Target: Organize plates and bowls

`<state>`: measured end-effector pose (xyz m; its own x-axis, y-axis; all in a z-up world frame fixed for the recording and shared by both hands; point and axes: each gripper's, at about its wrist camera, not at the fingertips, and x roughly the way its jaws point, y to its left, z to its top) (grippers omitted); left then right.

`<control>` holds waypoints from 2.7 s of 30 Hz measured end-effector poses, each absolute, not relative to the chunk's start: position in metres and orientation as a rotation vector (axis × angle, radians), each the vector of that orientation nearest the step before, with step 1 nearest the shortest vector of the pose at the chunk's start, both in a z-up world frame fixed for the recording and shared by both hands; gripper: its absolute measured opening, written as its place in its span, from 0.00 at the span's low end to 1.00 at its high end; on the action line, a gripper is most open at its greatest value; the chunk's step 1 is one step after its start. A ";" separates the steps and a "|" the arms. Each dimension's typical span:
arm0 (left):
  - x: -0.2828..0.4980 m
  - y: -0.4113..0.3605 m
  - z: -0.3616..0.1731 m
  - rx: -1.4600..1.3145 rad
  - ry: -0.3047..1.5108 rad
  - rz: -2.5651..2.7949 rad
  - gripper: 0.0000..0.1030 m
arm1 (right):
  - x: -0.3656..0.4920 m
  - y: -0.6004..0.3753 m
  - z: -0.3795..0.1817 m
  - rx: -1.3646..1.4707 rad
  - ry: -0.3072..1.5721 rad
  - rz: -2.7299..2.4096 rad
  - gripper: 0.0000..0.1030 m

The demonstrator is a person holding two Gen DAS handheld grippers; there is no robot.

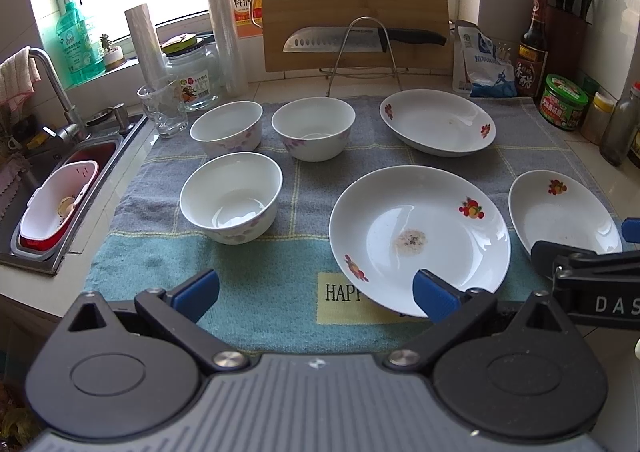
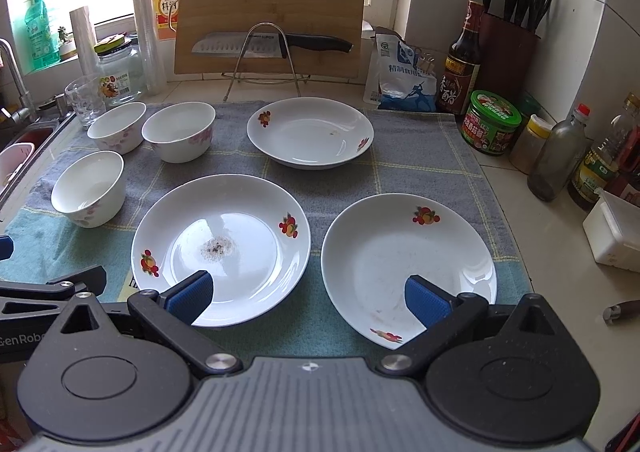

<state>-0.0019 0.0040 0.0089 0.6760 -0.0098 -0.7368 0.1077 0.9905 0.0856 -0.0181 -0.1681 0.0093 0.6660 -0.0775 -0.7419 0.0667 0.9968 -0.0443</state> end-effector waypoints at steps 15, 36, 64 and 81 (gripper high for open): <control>0.008 0.011 0.006 0.117 0.788 -0.134 0.99 | -0.017 -0.162 0.011 -0.010 0.801 -0.113 1.00; 0.056 0.001 -0.009 0.136 0.728 -0.528 0.99 | -0.062 -0.201 -0.016 -0.044 0.742 -0.302 1.00; 0.100 -0.144 -0.017 0.378 0.736 -0.746 0.99 | -0.019 -0.288 -0.107 -0.048 0.813 0.011 1.00; 0.146 -0.236 -0.060 0.609 0.932 -1.056 0.80 | -0.034 -0.293 -0.117 -0.058 0.684 0.055 1.00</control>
<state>0.1456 -0.2359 -0.0603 0.1882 -0.4555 -0.8701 0.9201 0.3917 -0.0061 -0.0341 -0.2935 -0.1166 0.7739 0.0319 -0.6325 -0.0703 0.9969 -0.0357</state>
